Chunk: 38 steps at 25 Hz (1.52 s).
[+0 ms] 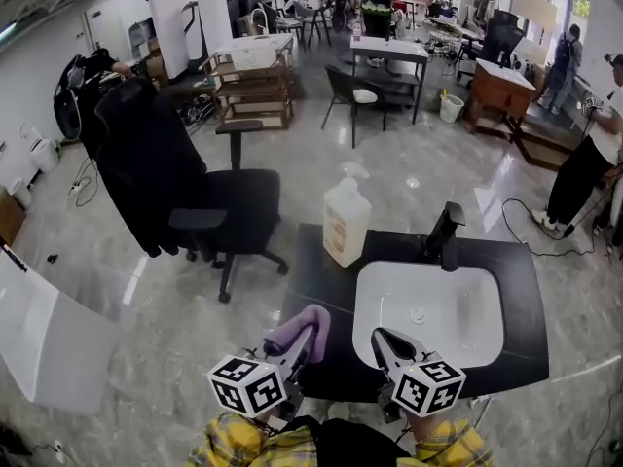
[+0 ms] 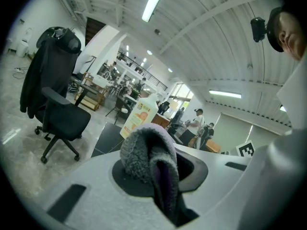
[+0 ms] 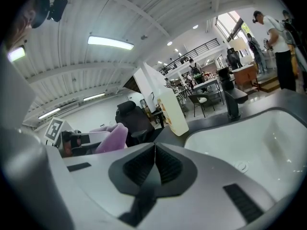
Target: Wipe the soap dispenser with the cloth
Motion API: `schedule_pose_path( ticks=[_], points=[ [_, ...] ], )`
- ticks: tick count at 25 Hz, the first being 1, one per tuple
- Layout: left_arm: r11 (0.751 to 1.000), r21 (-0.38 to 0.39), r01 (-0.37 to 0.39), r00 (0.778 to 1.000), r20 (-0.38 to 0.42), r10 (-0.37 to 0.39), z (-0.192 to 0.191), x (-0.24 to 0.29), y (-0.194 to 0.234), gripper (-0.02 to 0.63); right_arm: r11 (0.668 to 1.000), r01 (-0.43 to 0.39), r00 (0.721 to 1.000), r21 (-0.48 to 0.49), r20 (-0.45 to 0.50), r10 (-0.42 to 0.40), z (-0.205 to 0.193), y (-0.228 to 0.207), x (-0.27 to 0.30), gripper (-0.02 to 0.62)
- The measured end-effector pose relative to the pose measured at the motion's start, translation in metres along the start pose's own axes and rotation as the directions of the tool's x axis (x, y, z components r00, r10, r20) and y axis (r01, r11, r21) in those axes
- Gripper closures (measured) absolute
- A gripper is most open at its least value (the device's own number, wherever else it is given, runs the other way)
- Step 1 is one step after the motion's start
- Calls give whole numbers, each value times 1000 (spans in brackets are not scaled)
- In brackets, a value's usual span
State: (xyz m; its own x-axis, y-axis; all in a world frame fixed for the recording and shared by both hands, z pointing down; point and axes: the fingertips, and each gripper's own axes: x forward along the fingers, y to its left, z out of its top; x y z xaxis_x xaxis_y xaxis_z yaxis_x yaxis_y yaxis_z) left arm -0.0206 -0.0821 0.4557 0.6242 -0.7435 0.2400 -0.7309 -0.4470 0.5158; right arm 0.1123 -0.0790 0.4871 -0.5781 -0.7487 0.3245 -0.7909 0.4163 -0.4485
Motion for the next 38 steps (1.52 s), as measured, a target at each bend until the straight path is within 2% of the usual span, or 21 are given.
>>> schedule_pose_path(
  ticks=[9,16,22,30,38],
  points=[
    [999,-9,31,999,-9,-32,18,13,24,557,999,34,999,5,8,-34,10,2,22,589],
    [993,34,111,994,-24,-111,47,15,31,557,996,87,994,-10,61,-86,37,15,40,589],
    [994,20,107,994,-18,-107,56,12,52,557,994,106,993,-18,59,-105,37,19,56,589],
    [997,26,69,998,14,-69,71,35,45,557,997,58,997,-55,48,-56,60,9,60,589],
    [996,63,60,996,60,-64,96,58,27,557,993,25,997,-116,77,-16,104,-5,66,589]
  ],
)
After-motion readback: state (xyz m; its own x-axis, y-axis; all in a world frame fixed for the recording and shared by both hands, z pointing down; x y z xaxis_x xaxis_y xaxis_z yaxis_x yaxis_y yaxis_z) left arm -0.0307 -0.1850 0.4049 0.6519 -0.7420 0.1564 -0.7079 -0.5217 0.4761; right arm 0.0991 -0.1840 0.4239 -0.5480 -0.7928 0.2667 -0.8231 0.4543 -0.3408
